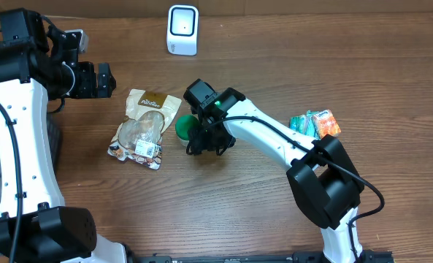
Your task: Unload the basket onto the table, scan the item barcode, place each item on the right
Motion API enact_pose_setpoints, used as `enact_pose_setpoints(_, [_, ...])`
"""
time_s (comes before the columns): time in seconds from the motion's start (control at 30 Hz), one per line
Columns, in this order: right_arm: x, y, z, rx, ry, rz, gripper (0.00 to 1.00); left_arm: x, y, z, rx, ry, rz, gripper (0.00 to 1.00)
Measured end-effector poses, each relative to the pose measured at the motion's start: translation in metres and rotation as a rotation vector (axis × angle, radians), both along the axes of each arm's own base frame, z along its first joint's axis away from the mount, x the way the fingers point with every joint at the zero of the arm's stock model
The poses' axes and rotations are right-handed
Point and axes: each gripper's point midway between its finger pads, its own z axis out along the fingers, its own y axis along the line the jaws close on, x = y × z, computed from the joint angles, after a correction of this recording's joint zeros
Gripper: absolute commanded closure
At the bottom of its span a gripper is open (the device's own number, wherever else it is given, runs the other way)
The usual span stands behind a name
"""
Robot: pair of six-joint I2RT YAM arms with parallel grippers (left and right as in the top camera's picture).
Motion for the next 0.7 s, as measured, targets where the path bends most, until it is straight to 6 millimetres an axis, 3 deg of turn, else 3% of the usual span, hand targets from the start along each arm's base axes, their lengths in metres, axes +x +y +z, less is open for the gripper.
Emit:
enact_pose_setpoints(0.33, [0.032,0.027,0.056,0.037,-0.283,0.217,0.11,0.000,0.000,0.000,0.000,0.000,0.000,0.00])
enact_pose_setpoints(0.57, [0.047,0.038,0.064,0.038,-0.409,0.344,0.09,0.000,0.000,0.000,0.000,0.000,0.000,0.00])
enact_pose_setpoints(0.7, [0.045,0.043,0.057,0.055,-0.405,0.416,0.10,0.000,0.000,0.000,0.000,0.000,0.000,0.00])
